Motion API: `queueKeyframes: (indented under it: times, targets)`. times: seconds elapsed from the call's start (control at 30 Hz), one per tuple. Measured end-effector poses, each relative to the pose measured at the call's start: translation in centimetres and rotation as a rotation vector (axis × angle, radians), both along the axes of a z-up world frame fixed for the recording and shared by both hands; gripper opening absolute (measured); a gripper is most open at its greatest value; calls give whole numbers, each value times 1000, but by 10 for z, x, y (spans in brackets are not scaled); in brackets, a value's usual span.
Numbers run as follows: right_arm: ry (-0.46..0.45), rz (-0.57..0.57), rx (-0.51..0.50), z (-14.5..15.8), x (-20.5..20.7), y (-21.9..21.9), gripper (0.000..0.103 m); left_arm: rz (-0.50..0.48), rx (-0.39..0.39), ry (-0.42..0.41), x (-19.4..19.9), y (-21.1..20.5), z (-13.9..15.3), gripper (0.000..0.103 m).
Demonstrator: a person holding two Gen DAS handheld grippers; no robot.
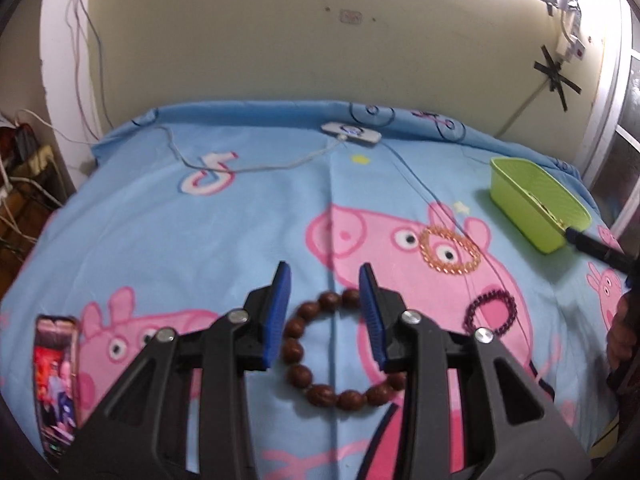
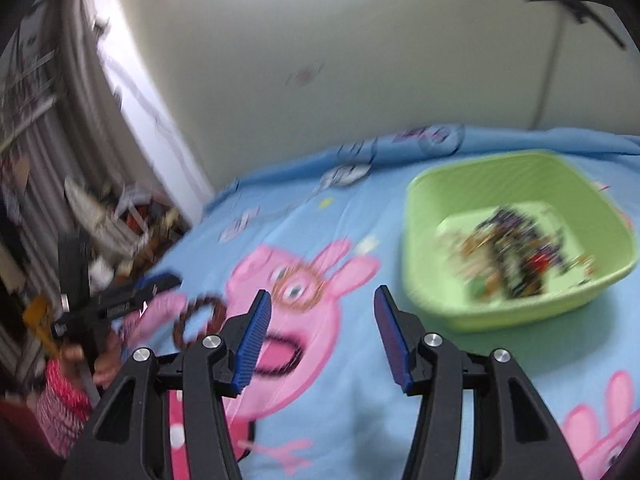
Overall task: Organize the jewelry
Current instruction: 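Grasp the amber bead bracelet with the left tool while the right tool holds it, then lower the amber bead bracelet into the basket and open both tools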
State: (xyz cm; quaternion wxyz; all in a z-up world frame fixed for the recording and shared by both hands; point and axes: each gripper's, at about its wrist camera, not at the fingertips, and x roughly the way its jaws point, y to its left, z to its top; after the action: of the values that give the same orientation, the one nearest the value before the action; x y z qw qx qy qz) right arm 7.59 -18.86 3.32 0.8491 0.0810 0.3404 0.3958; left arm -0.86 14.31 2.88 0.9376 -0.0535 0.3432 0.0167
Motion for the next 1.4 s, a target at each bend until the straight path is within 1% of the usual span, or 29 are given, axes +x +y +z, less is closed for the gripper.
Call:
queueKeyframes:
  times: [0.1,0.2,0.27,0.3,0.37,0.47,0.53,0.57,0.6,0.63,0.67,0.7,0.73,0.8,0.83,0.9,0.97,1.07,1.17,1.27,1.4]
  targets:
    - [23,23,-95,-13,-1,25,34,-46,-16,7,6,-16,-4,33]
    - [55,30,-148,-21,9,42,25,-101,-29,36,24,-35,-8,33]
    - [68,25,-177,-24,20,55,19,-130,-60,81,43,-45,-13,33]
    - [64,25,-188,-24,23,59,18,-153,-92,103,56,-50,-15,33]
    - [53,31,-211,-23,31,72,15,-164,-111,125,73,-57,-19,33]
    - [40,38,-229,-23,42,85,15,-156,-85,154,94,-69,-25,33]
    - [34,43,-259,-25,50,95,12,-133,-51,196,108,-74,-35,33]
    - [43,46,-288,-30,55,100,4,-126,-45,210,111,-75,-39,33]
    - [67,51,-303,-35,59,103,0,-119,-30,189,111,-78,-41,33]
    - [81,50,-286,-35,63,100,0,-121,-11,188,110,-80,-42,33]
    - [85,59,-280,-35,64,98,0,-126,19,182,108,-84,-43,28]
    - [80,60,-282,-36,63,97,0,-140,32,176,106,-87,-43,11]
    - [89,62,-263,-36,63,93,0,-156,20,181,105,-88,-42,6]
    - [74,53,-218,-30,60,82,0,-159,0,189,103,-88,-40,6]
    - [69,50,-198,-26,59,78,0,-170,-22,189,102,-91,-37,6]
    - [49,39,-141,-14,56,65,0,-181,-37,178,101,-96,-30,6]
    - [15,25,-109,0,54,50,0,-201,-54,155,99,-107,-17,6]
    - [-43,-6,-68,19,51,27,0,-232,-50,108,100,-129,6,7]
    - [-96,-50,-54,33,50,1,0,-266,-49,75,108,-151,24,7]
    - [-129,-111,-57,38,53,-27,0,-297,-43,65,119,-177,35,7]
    - [-123,-189,-50,32,61,-60,0,-347,-31,70,139,-217,39,7]
